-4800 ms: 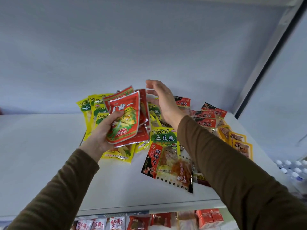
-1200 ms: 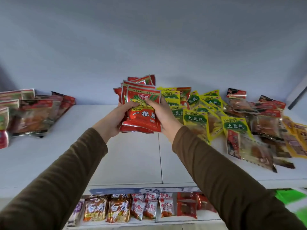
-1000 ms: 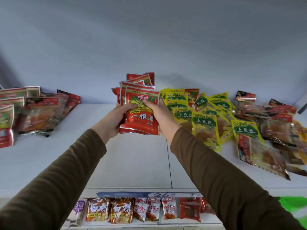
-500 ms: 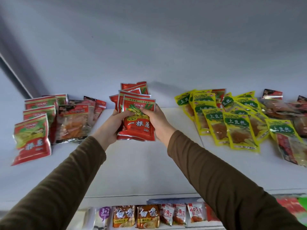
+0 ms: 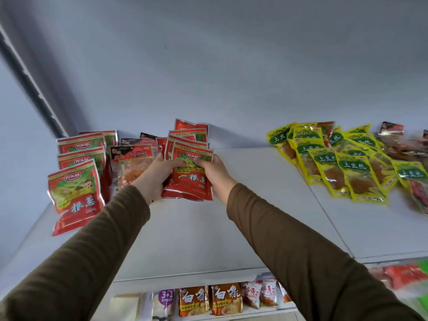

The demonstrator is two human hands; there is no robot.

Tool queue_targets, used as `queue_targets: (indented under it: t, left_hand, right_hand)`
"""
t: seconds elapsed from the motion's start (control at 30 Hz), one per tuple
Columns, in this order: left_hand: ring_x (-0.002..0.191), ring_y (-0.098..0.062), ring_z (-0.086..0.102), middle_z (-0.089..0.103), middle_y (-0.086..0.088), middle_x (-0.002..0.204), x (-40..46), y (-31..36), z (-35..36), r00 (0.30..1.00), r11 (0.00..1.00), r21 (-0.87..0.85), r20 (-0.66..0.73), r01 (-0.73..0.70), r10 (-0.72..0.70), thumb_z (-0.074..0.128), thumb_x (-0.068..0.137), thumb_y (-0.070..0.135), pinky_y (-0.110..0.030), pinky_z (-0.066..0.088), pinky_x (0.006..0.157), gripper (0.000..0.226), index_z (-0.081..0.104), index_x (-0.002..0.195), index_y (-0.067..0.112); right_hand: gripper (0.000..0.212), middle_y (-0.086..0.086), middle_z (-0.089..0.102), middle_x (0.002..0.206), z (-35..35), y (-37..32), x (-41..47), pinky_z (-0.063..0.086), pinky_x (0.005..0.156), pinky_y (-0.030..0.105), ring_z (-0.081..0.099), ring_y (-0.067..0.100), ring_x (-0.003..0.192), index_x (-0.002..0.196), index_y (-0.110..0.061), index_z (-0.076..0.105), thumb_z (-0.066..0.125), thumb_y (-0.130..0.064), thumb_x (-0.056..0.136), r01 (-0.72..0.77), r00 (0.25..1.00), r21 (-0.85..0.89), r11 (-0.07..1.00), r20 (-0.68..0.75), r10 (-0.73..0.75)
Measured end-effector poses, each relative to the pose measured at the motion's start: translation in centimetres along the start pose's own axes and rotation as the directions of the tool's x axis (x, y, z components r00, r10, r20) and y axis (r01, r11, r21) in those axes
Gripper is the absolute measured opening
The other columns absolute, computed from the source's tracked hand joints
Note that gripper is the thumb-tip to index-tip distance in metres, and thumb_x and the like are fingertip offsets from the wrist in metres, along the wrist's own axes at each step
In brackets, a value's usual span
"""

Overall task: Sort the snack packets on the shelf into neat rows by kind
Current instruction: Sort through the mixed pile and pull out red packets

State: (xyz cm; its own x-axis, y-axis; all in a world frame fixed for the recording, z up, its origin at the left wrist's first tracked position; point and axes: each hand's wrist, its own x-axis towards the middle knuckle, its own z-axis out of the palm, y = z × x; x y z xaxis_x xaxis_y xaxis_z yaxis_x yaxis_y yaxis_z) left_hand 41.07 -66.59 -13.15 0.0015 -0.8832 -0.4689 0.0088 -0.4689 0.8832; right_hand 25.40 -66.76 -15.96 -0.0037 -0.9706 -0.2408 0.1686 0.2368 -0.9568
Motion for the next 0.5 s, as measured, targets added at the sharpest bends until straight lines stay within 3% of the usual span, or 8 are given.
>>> queue_targets:
  t: [0.1,0.2,0.27,0.3,0.37,0.5]
  left_hand:
    - [0.078,-0.03,0.079,0.074,-0.006,0.107,0.5,-0.2,-0.1,0.999,1.0,0.029,-0.038,0.001,0.0,0.085,0.083,0.023,-0.045,0.062,0.057,0.05,0.053,0.121,0.033]
    - [0.086,-0.026,0.071,0.066,0.0,0.11,0.9,-0.2,0.0,0.993,0.996,0.07,-0.101,-0.059,0.066,0.087,0.081,0.018,-0.035,0.058,0.046,0.078,0.034,0.134,0.038]
    - [0.095,-0.022,0.066,0.06,0.003,0.119,1.4,-0.2,0.2,0.979,0.977,0.166,-0.129,-0.135,0.157,0.087,0.08,0.015,-0.042,0.062,0.063,0.099,0.021,0.15,0.037]
    - [0.102,-0.022,0.063,0.056,0.003,0.122,1.6,-0.2,0.2,0.97,0.961,0.223,-0.141,-0.166,0.2,0.087,0.079,0.014,-0.047,0.061,0.078,0.111,0.01,0.157,0.036]
    - [0.112,-0.024,0.057,0.047,0.001,0.127,1.9,-0.3,0.3,0.949,0.931,0.298,-0.167,-0.21,0.267,0.086,0.08,0.011,-0.053,0.053,0.092,0.127,-0.009,0.16,0.036]
    - [0.141,-0.035,0.041,0.027,-0.009,0.158,2.3,-0.3,0.4,0.903,0.851,0.466,-0.211,-0.243,0.374,0.084,0.082,0.013,-0.063,0.045,0.109,0.127,-0.013,0.16,0.034]
  right_hand:
    - [0.033,0.005,0.071,0.114,0.2,0.2,0.6,0.059,0.09,0.047,0.072,0.024,0.099,0.118,-0.022,0.054,0.073,-0.027,0.092,-0.017,1.0,-0.032,0.999,-0.004,0.017]
    - [0.042,0.008,0.069,0.118,0.1,0.5,1.0,0.056,0.094,0.053,0.071,0.028,0.104,0.121,-0.019,0.051,0.077,-0.025,0.089,0.01,1.0,-0.046,0.999,-0.02,-0.011]
    - [0.055,0.009,0.066,0.125,0.0,0.7,1.1,0.054,0.098,0.054,0.069,0.029,0.109,0.132,-0.015,0.046,0.078,-0.026,0.088,0.041,0.998,-0.081,0.996,-0.053,-0.045]
    - [0.058,0.008,0.066,0.127,0.0,0.8,1.2,0.054,0.098,0.053,0.068,0.028,0.11,0.135,-0.015,0.045,0.077,-0.027,0.088,0.056,0.996,-0.106,0.993,-0.063,-0.063]
    - [0.06,0.006,0.066,0.127,0.1,1.0,1.1,0.054,0.098,0.051,0.069,0.025,0.109,0.138,-0.017,0.044,0.076,-0.032,0.089,0.069,0.994,-0.15,0.986,-0.075,-0.081]
    - [0.053,0.001,0.069,0.122,0.5,1.2,0.9,0.056,0.095,0.049,0.071,0.021,0.103,0.135,-0.023,0.048,0.073,-0.037,0.091,0.073,0.995,-0.156,0.985,-0.057,-0.083]
